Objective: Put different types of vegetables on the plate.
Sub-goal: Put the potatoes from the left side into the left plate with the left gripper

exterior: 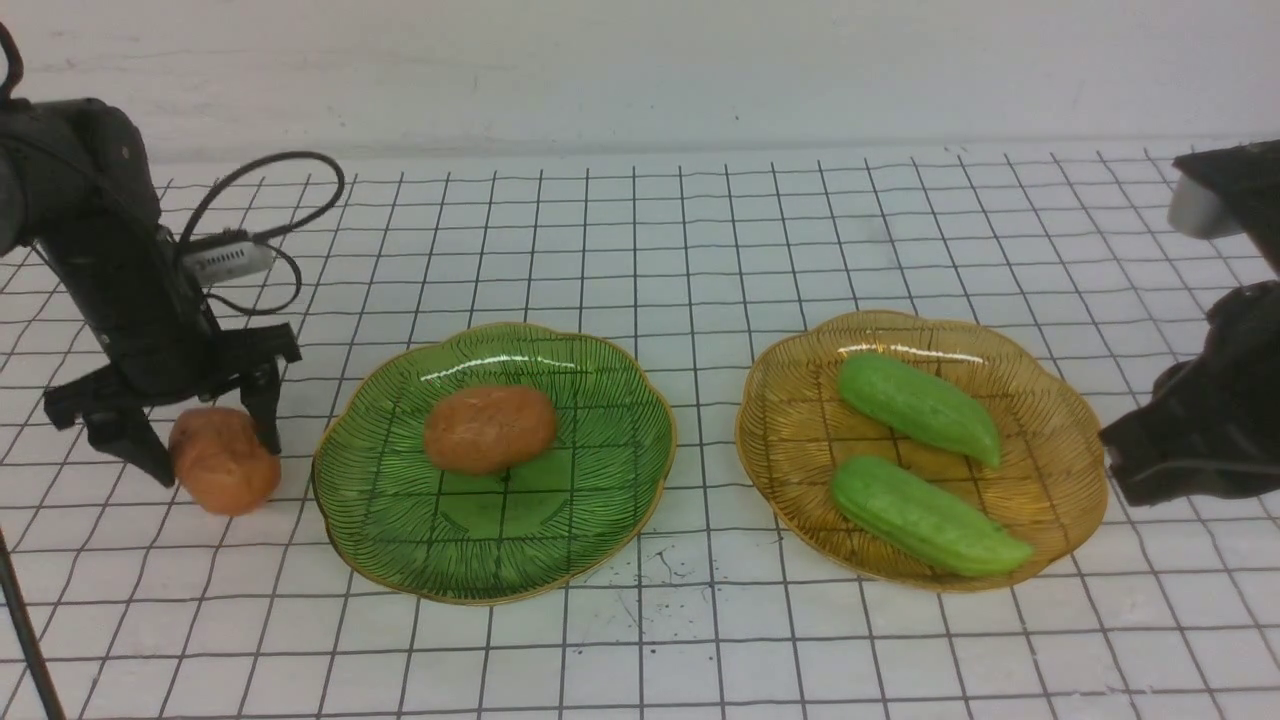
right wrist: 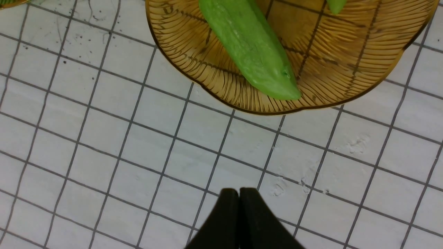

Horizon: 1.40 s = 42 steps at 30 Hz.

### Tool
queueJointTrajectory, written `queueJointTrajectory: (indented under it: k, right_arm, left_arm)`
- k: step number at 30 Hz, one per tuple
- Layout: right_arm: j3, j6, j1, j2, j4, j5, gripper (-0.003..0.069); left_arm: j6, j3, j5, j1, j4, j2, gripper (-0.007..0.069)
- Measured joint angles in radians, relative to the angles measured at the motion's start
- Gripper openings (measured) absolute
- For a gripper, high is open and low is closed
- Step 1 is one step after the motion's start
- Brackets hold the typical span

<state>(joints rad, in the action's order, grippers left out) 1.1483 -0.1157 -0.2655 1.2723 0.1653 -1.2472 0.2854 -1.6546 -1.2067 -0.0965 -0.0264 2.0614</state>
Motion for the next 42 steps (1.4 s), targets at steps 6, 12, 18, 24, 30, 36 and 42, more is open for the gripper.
queueJointTrajectory:
  k: [6, 12, 18, 24, 30, 36, 42]
  right_arm:
    - [0.0, 0.0, 0.0, 0.0, 0.008, 0.0, -0.0015]
    - [0.0, 0.0, 0.0, 0.0, 0.024, 0.0, -0.0015]
    - [0.0, 0.0, 0.0, -0.024, 0.026, 0.0, -0.0015]
    - [0.0, 0.015, 0.0, -0.177, 0.026, -0.001, -0.0015]
    - [0.0, 0.035, 0.0, -0.354, 0.025, -0.011, -0.0015]
    - [-0.016, 0.064, 0.0, -0.629, 0.025, -0.023, -0.0015]
    - [-0.128, 0.065, 0.0, -0.861, 0.022, -0.03, -0.0015]
  left_arm:
    - [-0.198, -0.018, -0.002, 0.013, -0.164, -0.153, 0.055]
    - [-0.382, -0.018, -0.021, 0.166, -0.246, -0.228, 0.055]
    - [-0.403, -0.015, -0.021, 0.337, -0.141, -0.146, 0.055]
    - [-0.397, -0.015, -0.021, 0.4, -0.08, -0.053, 0.055]
    - [-0.393, -0.015, -0.02, 0.4, -0.071, -0.046, 0.0605]
    - [-0.386, -0.035, -0.02, 0.4, -0.068, -0.045, 0.0625]
    - [-0.383, -0.042, -0.02, 0.4, -0.069, -0.045, 0.0623]
